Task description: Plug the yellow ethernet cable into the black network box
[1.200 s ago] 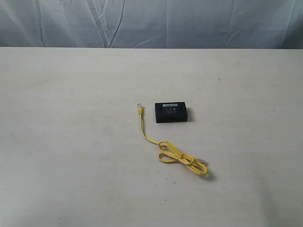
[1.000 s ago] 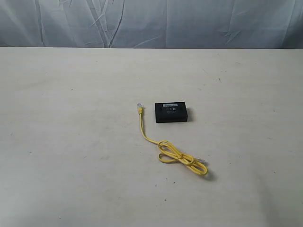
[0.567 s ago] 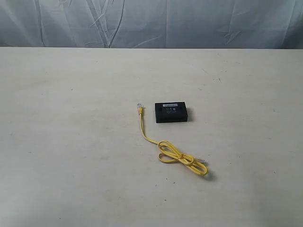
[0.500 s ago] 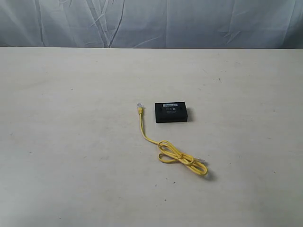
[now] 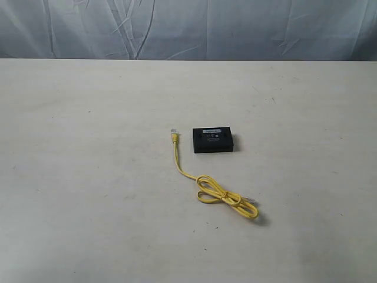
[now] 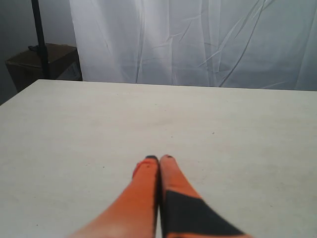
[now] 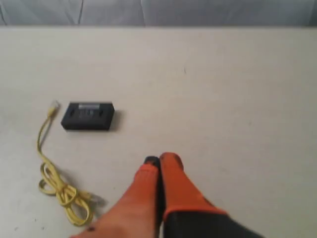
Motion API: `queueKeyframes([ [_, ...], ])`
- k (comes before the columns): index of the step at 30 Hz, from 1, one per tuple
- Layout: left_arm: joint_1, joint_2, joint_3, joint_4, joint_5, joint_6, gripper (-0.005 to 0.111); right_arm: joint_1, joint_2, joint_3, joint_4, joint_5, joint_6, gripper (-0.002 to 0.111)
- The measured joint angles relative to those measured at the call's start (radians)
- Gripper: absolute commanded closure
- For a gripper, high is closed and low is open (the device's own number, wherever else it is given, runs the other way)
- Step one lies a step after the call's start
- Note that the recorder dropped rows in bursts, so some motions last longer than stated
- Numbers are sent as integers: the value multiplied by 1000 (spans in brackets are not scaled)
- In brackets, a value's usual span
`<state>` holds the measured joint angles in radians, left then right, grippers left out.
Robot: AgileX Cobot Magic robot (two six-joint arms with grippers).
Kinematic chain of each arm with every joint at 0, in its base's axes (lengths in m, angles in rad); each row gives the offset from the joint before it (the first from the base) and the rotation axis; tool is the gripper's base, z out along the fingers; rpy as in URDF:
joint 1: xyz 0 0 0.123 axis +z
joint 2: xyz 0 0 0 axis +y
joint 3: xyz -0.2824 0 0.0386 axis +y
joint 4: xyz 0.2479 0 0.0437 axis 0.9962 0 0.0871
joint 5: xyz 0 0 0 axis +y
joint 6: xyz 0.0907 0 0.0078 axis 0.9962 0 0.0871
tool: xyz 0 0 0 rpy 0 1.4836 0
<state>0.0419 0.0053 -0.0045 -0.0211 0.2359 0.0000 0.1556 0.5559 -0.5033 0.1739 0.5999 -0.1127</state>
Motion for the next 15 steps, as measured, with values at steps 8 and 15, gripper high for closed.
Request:
queueKeyframes([
  [8,0,0,0,0,0,0,107,13,475,-128,186,-77,-21,109],
  [15,0,0,0,0,0,0,107,192,799,-478,190,13,-27,109],
])
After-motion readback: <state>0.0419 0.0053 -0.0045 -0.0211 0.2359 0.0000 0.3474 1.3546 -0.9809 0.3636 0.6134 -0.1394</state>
